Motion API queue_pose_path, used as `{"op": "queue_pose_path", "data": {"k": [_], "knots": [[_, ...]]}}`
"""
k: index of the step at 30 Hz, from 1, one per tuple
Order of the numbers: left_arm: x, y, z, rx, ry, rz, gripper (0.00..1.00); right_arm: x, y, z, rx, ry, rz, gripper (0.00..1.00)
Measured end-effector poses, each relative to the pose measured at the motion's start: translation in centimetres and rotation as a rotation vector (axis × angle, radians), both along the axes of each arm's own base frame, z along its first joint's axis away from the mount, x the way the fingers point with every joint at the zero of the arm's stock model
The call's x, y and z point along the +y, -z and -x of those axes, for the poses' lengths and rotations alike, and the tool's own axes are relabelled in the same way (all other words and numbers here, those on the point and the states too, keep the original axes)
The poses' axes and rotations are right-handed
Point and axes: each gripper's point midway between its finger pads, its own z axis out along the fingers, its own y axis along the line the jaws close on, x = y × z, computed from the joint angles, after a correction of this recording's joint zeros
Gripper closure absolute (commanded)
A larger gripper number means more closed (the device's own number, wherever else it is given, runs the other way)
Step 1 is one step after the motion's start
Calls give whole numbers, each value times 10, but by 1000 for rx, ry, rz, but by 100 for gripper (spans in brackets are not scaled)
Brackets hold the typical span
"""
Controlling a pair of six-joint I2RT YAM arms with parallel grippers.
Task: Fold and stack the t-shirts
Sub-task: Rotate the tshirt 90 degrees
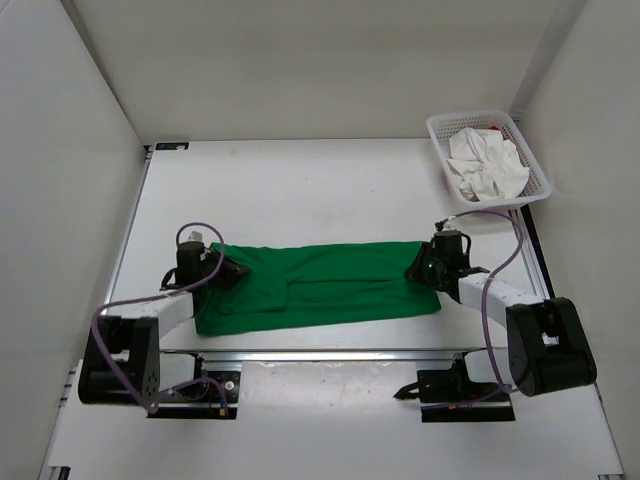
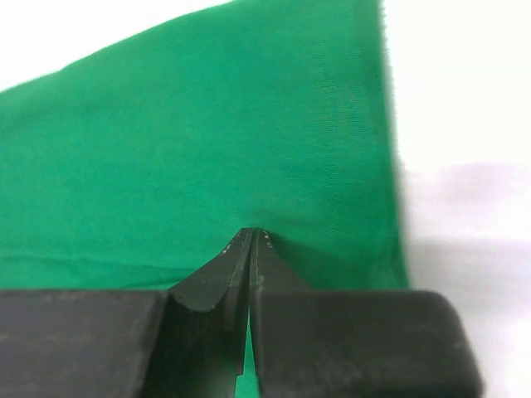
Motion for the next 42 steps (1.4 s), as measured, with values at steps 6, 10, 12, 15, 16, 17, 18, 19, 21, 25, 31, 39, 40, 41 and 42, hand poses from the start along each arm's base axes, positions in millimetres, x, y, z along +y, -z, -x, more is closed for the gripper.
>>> {"op": "queue_pose_path", "data": {"k": [6,10,12,15,16,17,18,19,21,25,31,39,40,41,42], "knots": [[18,37,10,130,-67,76,85,-15,2,11,-17,79,2,99],[31,36,2,116,-122,109,88,-14,1,18,-32,99,-26,99],[37,35,-1,111,-155,129,87,-13,0,20,-27,101,-31,98],[42,31,-3,102,-182,138,85,-7,-8,22,-27,75,-30,93],[40,28,-4,93,-178,136,85,-1,-15,21,-42,54,-37,93],[38,24,-5,81,-170,131,83,6,-23,17,-63,31,-51,93],[35,17,-6,62,-157,120,83,15,-34,12,-90,-1,-67,95],[31,8,-9,37,-140,104,81,25,-46,6,-120,-40,-82,96],[15,-19,-18,-52,-76,68,80,60,-71,-8,-172,-158,-126,100],[-18,-59,-26,-179,59,47,80,133,-92,-36,-196,-403,-184,100],[-25,-47,-7,-146,143,24,79,228,-81,-85,-161,-699,-212,91],[-24,-52,7,-166,184,-9,79,302,-32,-116,-63,-933,-212,51],[-24,-52,8,-164,186,-10,78,307,-25,-114,-42,-952,-210,49],[-23,-52,9,-161,187,-11,78,313,-18,-111,-18,-978,-225,46],[-23,-53,9,-161,188,-13,79,321,-19,-110,-18,-1005,-241,44]]}}
